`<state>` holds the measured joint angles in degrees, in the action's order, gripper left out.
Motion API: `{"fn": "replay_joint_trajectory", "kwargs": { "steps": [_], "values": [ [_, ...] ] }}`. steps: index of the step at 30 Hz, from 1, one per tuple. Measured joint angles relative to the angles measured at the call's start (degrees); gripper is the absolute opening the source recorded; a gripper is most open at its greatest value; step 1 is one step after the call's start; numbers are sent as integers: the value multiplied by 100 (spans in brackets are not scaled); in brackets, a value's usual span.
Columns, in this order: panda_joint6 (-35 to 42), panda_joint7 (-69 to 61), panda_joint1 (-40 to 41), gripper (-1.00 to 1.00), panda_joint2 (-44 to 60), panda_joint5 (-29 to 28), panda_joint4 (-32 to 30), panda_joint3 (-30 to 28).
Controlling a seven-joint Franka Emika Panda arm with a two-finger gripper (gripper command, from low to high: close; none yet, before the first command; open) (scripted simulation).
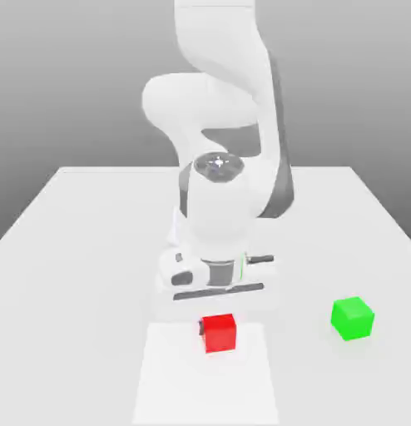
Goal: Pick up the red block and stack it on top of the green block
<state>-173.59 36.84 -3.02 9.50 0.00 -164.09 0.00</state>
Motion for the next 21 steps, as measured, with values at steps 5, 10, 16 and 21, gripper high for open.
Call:
{"fn": "replay_joint_trajectory", "kwargs": {
  "steps": [5,10,16,21],
  "values": [
    [832,4,-40,-100,-969,-6,-137,-41],
    [1403,-200,-555,-100,-1420,43,-7,279],
    [1819,-634,-1501,-100,-1456,179,383,974],
    [2040,-927,-2240,-100,-1371,232,684,1494]
  ]
}}
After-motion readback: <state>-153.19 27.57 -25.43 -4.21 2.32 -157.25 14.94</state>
